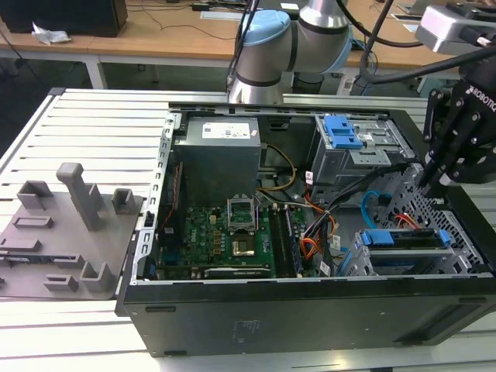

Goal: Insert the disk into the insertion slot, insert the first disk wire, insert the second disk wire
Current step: 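Insert the second disk wire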

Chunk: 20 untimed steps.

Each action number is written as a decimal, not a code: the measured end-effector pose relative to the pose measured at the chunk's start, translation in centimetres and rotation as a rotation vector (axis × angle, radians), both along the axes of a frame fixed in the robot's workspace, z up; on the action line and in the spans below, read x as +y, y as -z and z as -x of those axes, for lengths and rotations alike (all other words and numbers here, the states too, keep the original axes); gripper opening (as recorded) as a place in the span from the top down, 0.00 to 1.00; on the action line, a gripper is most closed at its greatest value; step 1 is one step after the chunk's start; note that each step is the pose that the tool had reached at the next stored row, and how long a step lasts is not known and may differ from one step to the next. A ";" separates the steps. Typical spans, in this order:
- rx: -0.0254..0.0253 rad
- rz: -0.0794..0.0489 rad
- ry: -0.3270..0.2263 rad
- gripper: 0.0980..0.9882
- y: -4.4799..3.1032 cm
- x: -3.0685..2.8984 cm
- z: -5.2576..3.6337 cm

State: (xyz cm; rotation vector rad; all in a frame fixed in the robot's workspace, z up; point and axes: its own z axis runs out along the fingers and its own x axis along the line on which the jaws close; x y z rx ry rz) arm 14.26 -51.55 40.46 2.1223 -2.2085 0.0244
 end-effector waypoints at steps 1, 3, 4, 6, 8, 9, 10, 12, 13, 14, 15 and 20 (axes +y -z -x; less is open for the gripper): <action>0.0000 0.000 0.000 0.84 0.00 0.25 0.00; -0.0001 0.000 0.000 0.84 0.00 1.16 0.00; 0.0000 0.000 0.000 0.84 0.00 1.27 0.00; 0.0000 0.000 0.000 0.84 0.04 1.49 0.11; 0.0000 0.000 0.000 0.84 0.15 1.52 0.54; 0.0000 0.000 0.000 0.84 0.20 1.53 0.76; 0.0000 0.000 0.000 0.84 0.24 1.53 0.95; 0.0000 0.000 0.000 0.84 0.28 1.53 1.13; 0.0000 0.000 0.000 0.84 0.29 1.53 1.16; 0.0000 0.000 0.000 0.84 0.31 1.53 1.20; 0.0000 0.000 0.000 0.84 0.43 1.54 1.24; 0.0000 0.000 0.000 0.84 0.85 1.53 1.26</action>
